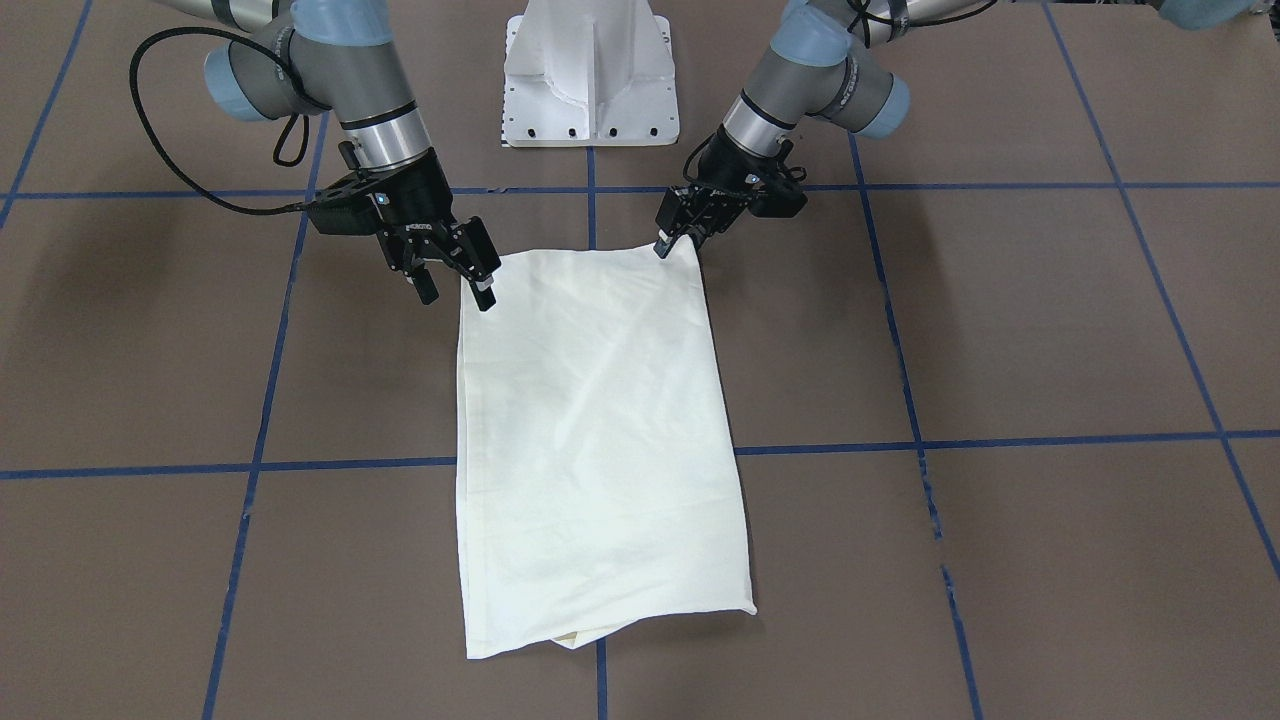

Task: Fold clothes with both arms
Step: 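Bring both grippers to the shirt's corners nearest the robot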

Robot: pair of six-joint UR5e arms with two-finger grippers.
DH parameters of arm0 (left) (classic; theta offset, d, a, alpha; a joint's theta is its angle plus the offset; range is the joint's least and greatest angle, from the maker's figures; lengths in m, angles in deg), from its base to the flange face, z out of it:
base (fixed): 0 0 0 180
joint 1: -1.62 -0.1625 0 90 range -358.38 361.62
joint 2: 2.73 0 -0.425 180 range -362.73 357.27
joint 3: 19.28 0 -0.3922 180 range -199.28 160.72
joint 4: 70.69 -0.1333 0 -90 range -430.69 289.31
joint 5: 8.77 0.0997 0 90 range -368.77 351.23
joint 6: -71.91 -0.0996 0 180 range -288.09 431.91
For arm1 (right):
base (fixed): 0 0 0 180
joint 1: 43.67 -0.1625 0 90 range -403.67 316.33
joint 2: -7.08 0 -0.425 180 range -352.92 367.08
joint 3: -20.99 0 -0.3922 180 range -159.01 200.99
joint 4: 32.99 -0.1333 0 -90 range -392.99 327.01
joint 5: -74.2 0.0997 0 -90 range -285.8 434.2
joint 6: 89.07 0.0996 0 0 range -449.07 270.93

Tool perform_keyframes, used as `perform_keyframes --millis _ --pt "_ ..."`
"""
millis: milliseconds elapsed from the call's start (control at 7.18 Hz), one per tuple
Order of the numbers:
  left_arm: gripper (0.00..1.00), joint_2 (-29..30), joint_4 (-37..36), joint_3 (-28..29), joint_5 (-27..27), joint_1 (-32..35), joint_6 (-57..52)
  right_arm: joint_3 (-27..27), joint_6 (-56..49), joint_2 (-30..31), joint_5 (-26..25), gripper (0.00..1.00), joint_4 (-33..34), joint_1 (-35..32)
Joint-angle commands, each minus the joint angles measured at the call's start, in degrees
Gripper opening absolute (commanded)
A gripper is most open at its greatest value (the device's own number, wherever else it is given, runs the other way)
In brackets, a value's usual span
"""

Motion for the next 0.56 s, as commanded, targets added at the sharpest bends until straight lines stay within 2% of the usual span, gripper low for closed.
perform_keyframes --millis 0,139,279,418 --pt "0.12 -0.1 0.0 0.0 0.1 -0.1 1.8 -0.1 0.1 0.0 0.0 1.0 0.0 0.1" --pt "0.0 -0.2 -0.1 0.0 0.1 -0.1 1.6 -0.3 0.1 -0.1 -0.2 1.0 -0.1 0.3" --pt "0.0 -0.1 -0.1 -0.1 0.4 -0.1 1.6 -0.4 0.1 -0.1 -1.7 1.0 0.0 1.3" --pt "0.0 0.1 -0.1 -0.1 3.0 -0.2 1.4 -0.2 1.7 -0.6 -3.7 1.0 0.6 2.7"
